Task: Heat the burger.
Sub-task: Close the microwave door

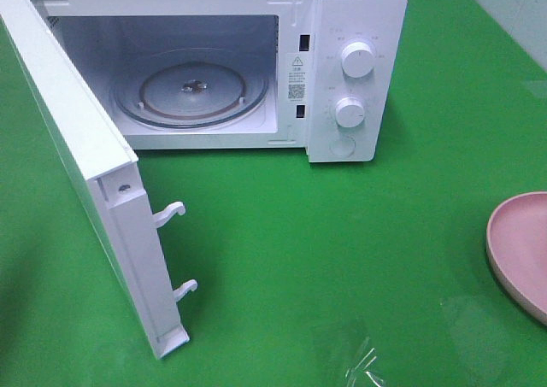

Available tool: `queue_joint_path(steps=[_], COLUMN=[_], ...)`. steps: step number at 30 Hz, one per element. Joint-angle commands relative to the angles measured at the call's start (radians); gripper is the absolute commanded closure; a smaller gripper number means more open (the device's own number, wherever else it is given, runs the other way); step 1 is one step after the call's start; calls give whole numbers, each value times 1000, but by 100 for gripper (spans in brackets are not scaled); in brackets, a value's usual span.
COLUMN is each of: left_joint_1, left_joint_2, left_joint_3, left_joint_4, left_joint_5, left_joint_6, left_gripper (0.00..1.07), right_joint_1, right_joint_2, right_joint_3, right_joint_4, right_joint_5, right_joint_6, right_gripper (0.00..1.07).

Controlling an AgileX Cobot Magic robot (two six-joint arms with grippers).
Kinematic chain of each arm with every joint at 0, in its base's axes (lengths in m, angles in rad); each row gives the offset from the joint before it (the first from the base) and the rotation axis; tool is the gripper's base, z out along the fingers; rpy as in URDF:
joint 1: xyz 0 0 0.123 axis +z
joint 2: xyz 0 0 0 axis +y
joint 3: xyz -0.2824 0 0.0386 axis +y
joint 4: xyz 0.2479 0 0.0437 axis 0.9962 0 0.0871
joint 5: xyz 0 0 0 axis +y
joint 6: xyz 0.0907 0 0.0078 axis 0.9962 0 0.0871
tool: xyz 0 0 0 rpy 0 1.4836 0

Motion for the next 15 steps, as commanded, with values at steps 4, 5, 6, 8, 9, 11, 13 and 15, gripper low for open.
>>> queue_joint_path(steps=[4, 5, 6, 8, 9, 11, 13, 15], left_joint_1=[3, 3, 3, 2, 2, 2, 2, 2], left_joint_2=[165, 165, 236, 295, 295, 406, 453, 496], left_joint_3=[7, 7, 7, 4, 4, -12, -24, -34], left_joint_4=[-2, -2, 7, 23, 23, 81, 134, 199], left_joint_5=[-175, -175, -236, -275, -275, -334, -358, -383], left_joint_6=[-8, -8, -17, -48, -48, -79, -79, -84], left_gripper=[107, 107, 107, 107, 107, 107, 107, 107], right_joint_1=[-8, -8, -8, -8, -8, -8, -8, -8], right_joint_2=[-23, -23, -23, -23, -23, -23, -23, -23], right_joint_3=[2, 2, 2, 2, 2, 2, 2, 2], right_joint_4=[0, 0, 0, 0, 0, 0, 0, 0], right_joint_5=[-16, -16, -16, -16, -16, -16, -16, -16], right_joint_6=[-2, -2, -2, -2, -2, -2, -2, -2], right_gripper=[31, 31, 31, 31, 31, 31, 31, 31])
